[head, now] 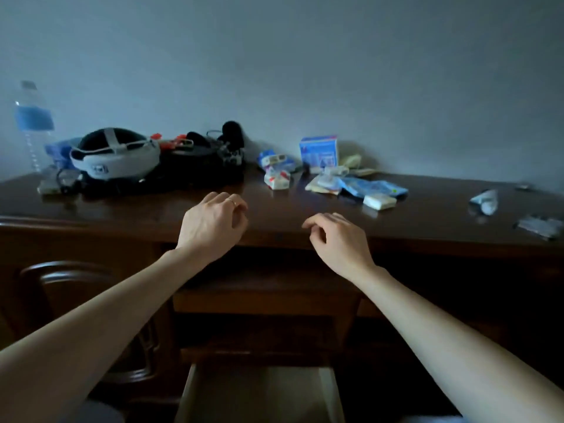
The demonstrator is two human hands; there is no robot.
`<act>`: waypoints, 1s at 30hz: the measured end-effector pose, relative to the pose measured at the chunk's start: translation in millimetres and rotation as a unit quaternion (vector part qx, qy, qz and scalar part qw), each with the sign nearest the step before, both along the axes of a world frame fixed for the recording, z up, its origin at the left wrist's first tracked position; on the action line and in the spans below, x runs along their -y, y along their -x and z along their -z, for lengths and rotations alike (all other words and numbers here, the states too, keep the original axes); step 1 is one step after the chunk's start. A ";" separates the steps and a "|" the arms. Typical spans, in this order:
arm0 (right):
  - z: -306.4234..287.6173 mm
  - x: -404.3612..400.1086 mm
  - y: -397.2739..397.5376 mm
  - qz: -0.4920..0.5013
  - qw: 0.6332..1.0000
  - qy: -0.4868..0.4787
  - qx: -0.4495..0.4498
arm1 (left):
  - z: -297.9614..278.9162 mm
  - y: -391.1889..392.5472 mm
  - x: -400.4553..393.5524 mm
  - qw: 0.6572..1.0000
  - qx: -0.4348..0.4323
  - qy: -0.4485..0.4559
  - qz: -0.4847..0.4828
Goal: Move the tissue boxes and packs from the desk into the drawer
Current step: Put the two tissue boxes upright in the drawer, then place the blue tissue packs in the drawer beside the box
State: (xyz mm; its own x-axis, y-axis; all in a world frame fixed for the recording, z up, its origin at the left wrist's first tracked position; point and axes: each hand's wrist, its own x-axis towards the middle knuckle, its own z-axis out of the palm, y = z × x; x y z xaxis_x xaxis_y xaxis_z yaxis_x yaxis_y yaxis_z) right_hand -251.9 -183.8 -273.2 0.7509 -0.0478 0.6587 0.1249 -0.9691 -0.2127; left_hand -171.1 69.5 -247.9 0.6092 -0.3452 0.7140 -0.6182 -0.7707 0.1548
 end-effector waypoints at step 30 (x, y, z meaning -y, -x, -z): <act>-65.1 166.9 -396.1 0.256 0.959 -0.111 -0.046 | 16.7 -230.0 135.3 0.958 -0.205 -0.192 0.061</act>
State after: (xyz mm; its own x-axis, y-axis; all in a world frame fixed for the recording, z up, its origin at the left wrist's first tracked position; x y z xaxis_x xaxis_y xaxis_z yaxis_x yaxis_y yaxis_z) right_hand 144.1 -350.7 -208.1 0.6461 -0.5573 0.5215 -0.3848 -0.8279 -0.4081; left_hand 58.9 -65.8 -264.5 0.7491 -0.6216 0.2288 -0.6557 -0.7449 0.1231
